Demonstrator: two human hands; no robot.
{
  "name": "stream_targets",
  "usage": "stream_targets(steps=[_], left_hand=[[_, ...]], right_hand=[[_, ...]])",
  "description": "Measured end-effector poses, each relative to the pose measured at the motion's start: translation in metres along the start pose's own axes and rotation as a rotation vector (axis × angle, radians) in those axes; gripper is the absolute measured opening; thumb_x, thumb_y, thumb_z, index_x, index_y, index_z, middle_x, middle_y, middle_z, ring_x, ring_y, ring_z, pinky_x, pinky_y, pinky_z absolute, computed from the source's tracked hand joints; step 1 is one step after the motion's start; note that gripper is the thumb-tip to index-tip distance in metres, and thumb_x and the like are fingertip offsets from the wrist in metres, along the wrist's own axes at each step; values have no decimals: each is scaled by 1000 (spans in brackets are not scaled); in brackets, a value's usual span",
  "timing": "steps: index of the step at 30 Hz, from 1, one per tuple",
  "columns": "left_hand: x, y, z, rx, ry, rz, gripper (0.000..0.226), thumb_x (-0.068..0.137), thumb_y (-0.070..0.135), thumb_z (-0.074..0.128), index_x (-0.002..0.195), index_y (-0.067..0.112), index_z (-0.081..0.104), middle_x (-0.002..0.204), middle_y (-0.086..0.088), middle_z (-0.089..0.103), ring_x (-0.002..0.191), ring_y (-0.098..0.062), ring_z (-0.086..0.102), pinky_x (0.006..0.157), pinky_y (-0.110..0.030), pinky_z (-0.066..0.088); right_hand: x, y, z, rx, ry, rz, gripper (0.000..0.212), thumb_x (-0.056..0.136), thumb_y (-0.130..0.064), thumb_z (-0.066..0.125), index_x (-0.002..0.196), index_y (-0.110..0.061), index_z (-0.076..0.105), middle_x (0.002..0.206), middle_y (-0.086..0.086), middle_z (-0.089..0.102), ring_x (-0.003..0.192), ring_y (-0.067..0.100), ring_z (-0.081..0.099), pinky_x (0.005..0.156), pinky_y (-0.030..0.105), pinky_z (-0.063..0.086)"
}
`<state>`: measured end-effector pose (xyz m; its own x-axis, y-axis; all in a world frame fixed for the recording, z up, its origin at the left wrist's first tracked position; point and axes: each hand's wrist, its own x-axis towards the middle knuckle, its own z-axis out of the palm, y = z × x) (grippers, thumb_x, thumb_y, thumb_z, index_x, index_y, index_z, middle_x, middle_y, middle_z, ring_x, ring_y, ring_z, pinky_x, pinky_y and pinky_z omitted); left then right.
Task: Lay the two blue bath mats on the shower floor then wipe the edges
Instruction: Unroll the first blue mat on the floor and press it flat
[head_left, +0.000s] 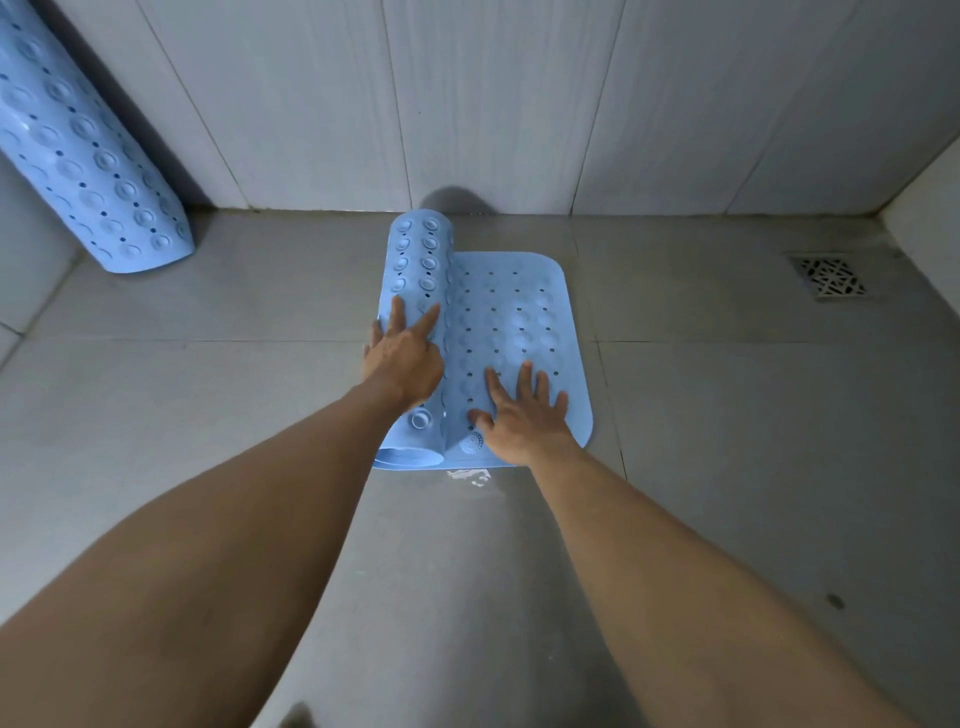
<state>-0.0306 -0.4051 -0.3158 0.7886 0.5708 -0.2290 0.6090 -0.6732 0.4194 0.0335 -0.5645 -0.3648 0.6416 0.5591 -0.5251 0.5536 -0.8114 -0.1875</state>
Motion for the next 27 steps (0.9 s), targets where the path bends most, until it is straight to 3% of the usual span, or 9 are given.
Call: stream_targets(steps=[2,5,8,13,19,22,24,27], left_hand=[[-3,0,2,49,-12,18,62,101,47,39,158,39,15,168,-5,-12,152,-41,-4,123,-56,11],[-7,-7,9,199,-55,73,84,92,69,45,158,40,1,165,-5,-25,152,-38,-15,122,-59,5],[-11,-15,11,225,-53,89,84,94,69,41,158,41,-6,163,-6,-30,151,-38,-18,121,-61,3],[-16,-19,5,142,-52,111,80,97,61,44,159,39,-2,165,-9,-22,153,-38,-6,123,-56,8],[-13,-12,3,-21,-48,136,78,90,33,55,159,35,16,167,-11,-9,152,-35,10,122,-49,20],[-14,-7,4,117,-33,149,69,94,35,39,159,36,14,167,-12,-10,151,-43,3,121,-57,15],[-17,-10,10,201,-39,161,60,103,46,28,159,39,6,166,-10,-18,152,-40,-8,122,-60,6],[-20,-19,16,266,-68,155,72,98,68,24,158,41,-6,163,-7,-30,152,-36,-17,121,-58,1]], right_hand=[[0,2,-2,22,10,-15,75,100,-65,26,158,-36,-12,163,12,-27,152,36,-18,119,60,-6],[-3,12,-6,17,1,-20,79,100,-64,33,159,-33,-10,164,12,-26,153,32,-17,120,59,-3],[-6,27,-5,5,2,-2,77,101,-62,28,159,-31,-13,163,12,-27,152,27,-20,119,61,-4],[-13,44,-1,8,13,5,73,103,-60,23,158,-30,-15,163,11,-29,151,26,-23,120,60,-7],[-23,63,-7,57,35,128,77,102,-51,39,160,-24,-4,166,14,-19,154,30,-12,120,62,3],[-20,43,-8,36,105,103,71,104,-44,34,160,-24,-5,167,12,-16,153,35,-10,120,62,1],[-13,24,-4,53,114,57,65,105,-50,22,160,-31,-7,166,9,-18,153,33,-15,119,63,-7],[-2,11,12,38,77,53,68,100,-66,11,156,-39,-16,164,7,-28,151,32,-22,115,64,-15]])
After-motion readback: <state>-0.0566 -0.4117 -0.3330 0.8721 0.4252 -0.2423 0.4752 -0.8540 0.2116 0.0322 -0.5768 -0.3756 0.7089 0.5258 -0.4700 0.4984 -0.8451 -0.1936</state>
